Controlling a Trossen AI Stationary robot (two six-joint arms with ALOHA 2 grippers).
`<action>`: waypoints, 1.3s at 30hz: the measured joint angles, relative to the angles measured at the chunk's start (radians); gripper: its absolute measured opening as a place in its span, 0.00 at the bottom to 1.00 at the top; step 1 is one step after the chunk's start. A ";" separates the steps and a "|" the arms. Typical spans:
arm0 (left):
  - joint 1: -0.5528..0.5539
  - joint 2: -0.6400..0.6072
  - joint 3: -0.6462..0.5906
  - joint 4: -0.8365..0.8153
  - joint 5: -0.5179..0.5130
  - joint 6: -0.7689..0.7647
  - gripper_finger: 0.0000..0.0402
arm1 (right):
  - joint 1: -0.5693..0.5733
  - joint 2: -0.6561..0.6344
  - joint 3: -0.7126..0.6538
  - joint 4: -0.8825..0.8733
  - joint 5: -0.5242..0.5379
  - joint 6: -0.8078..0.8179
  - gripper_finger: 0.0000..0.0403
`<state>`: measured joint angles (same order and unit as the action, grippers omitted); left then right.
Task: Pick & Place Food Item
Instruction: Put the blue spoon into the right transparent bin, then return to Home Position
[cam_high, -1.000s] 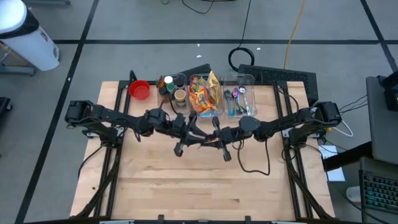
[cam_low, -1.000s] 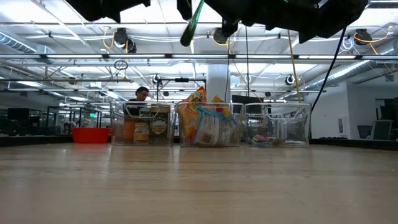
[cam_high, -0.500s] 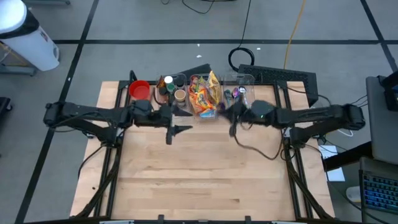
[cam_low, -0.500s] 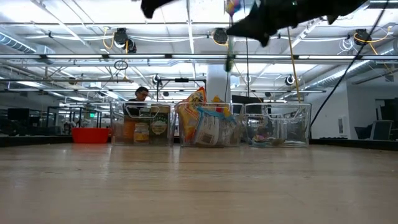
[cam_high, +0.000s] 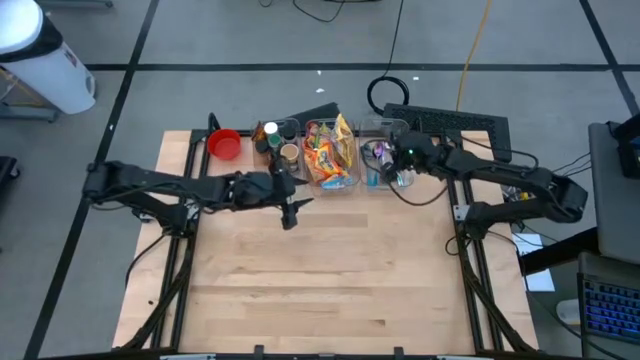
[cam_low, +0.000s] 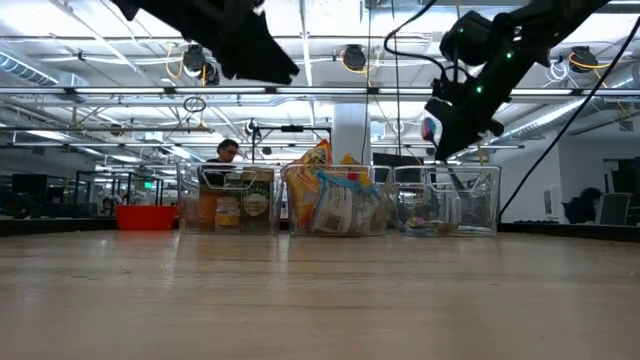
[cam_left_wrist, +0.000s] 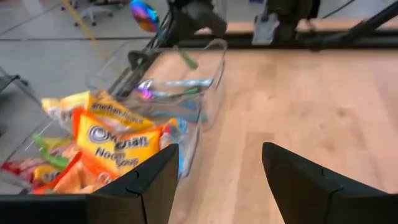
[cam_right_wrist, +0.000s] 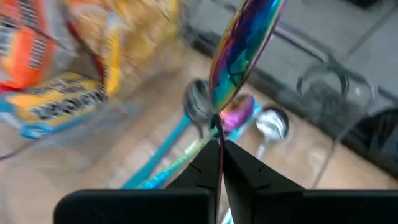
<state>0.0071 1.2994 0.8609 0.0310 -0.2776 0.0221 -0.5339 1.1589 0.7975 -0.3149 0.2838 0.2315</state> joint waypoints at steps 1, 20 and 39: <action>0.000 0.009 0.000 -0.007 -0.011 0.000 0.60 | -0.005 0.007 0.000 -0.013 0.000 0.019 0.02; 0.004 0.024 0.000 -0.029 -0.065 0.003 0.60 | -0.002 0.132 0.000 0.003 -0.077 0.051 0.24; -0.009 -0.558 0.001 -0.492 -0.066 0.075 0.60 | -0.001 -0.443 -0.008 -0.271 -0.338 0.017 0.54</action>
<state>-0.0021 0.7410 0.8616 -0.4608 -0.3435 0.0967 -0.5348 0.7154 0.7892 -0.5860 -0.0538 0.2487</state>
